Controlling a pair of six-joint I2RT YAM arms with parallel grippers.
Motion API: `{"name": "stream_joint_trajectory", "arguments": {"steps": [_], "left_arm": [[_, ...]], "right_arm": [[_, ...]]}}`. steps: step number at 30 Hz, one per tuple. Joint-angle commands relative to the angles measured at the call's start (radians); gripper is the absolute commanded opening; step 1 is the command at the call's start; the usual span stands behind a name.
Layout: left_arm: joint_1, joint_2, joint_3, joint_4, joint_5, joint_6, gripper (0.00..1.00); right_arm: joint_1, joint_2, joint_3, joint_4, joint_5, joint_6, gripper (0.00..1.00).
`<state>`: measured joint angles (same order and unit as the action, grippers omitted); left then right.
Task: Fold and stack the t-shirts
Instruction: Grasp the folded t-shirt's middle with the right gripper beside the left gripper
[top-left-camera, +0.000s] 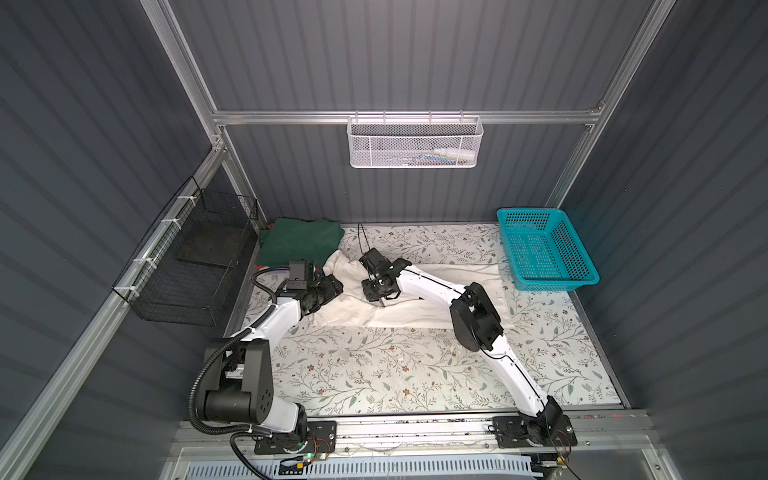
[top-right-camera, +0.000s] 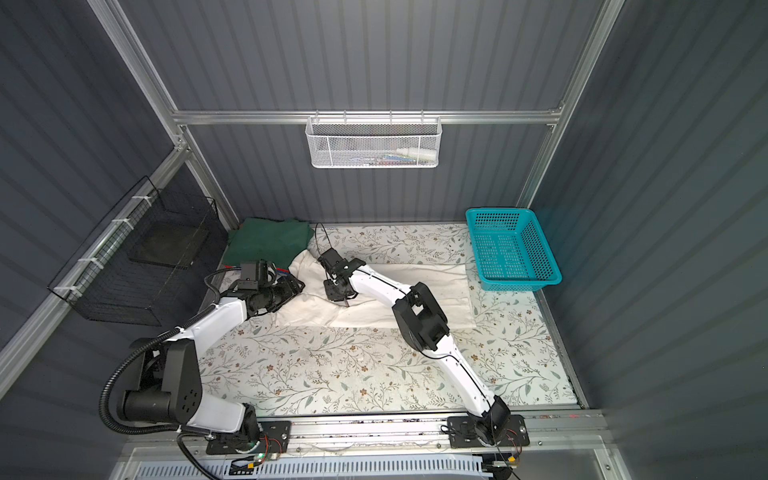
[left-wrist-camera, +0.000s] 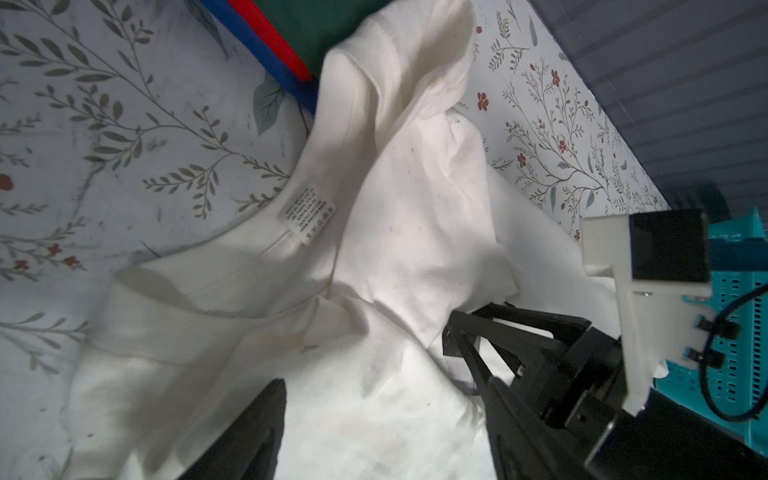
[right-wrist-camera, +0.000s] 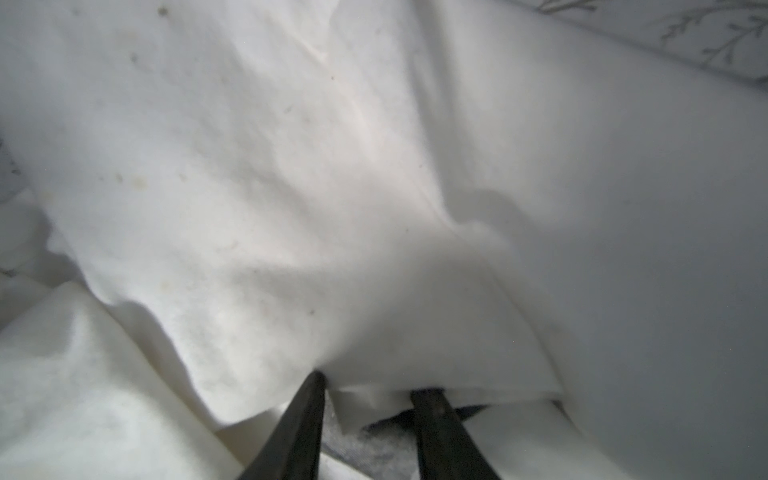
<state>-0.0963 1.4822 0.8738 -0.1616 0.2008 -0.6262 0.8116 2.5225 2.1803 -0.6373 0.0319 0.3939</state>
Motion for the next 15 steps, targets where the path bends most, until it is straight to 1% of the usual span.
{"name": "stream_joint_trajectory", "arguments": {"steps": [1,5,7,11,13,15], "left_arm": [[0.006,0.016,-0.009,0.013,0.019,-0.014,0.76],[0.006,0.036,0.010,0.014,0.023,-0.014,0.76],[0.006,0.044,0.017,0.018,0.029,-0.016,0.75],[0.006,0.053,0.024,0.021,0.033,-0.021,0.75],[0.006,0.054,0.028,0.022,0.031,-0.020,0.75],[0.006,0.062,0.032,0.022,0.028,-0.019,0.75]], "right_arm": [[-0.003,0.003,-0.018,-0.068,0.051,-0.015,0.39],[-0.002,-0.011,-0.034,-0.061,0.054,-0.018,0.38],[-0.002,-0.008,-0.032,-0.058,0.051,-0.020,0.35],[0.001,-0.005,-0.030,-0.059,0.052,-0.023,0.32],[0.005,-0.005,-0.035,-0.057,0.050,-0.030,0.28],[0.006,-0.005,-0.037,-0.052,0.050,-0.034,0.21]]}}
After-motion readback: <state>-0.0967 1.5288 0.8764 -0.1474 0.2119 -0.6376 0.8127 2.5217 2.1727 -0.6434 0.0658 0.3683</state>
